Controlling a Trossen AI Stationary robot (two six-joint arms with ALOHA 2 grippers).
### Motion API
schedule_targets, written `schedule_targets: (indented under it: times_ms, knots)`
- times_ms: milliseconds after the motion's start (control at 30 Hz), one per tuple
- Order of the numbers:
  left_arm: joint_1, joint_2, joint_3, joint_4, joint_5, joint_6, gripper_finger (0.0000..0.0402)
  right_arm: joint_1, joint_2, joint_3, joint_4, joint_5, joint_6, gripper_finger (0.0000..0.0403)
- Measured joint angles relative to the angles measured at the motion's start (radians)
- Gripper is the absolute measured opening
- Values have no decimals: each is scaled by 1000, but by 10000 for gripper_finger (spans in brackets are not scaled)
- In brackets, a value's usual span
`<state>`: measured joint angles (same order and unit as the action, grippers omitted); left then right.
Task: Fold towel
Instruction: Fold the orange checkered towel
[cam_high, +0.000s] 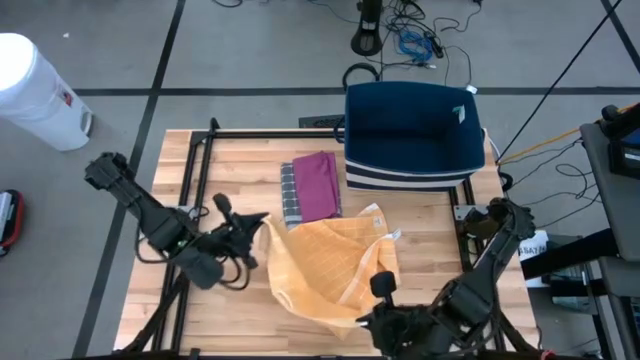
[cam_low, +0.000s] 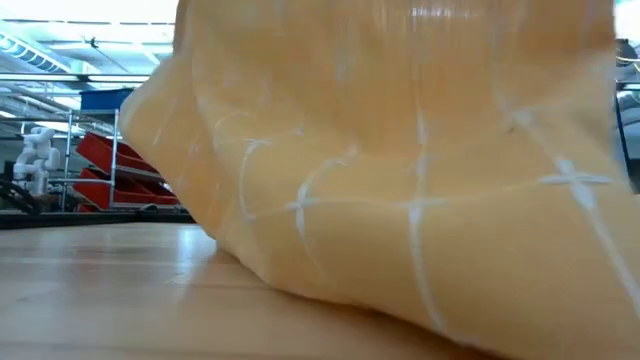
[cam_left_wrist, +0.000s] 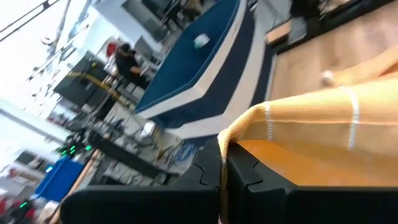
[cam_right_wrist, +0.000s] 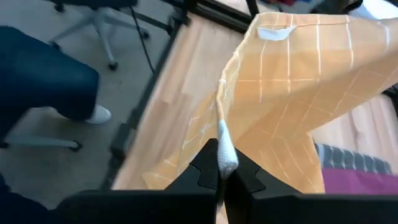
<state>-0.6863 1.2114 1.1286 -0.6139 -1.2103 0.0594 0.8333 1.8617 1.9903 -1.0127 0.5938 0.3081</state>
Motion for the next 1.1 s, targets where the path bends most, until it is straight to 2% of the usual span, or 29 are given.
schedule_targets:
  times_ms: [100, 233, 467, 600, 767, 967, 1100]
  knots:
    - [65, 0, 0, -22, 12, 7, 0, -17, 19, 0, -60, 6, 28, 0]
    - [173, 0, 0, -33, 88, 27, 0, -44, 45, 0, -130, 18, 80, 0]
    - [329, 0, 0, -50, 254, 51, 0, -87, 98, 0, -115, 9, 70, 0]
    - [382, 0, 0, -46, 290, 56, 0, -106, 128, 0, -104, 11, 48, 0]
    - [422, 0, 0, -69, 289, 89, 0, -127, 168, -1, 49, -5, -74, 0]
    - [434, 0, -1, -115, 286, 115, 0, -168, 215, -1, 258, -116, -251, 0]
    - [434, 0, -1, -135, 234, 157, 0, -218, 253, -1, 381, -218, -340, 0]
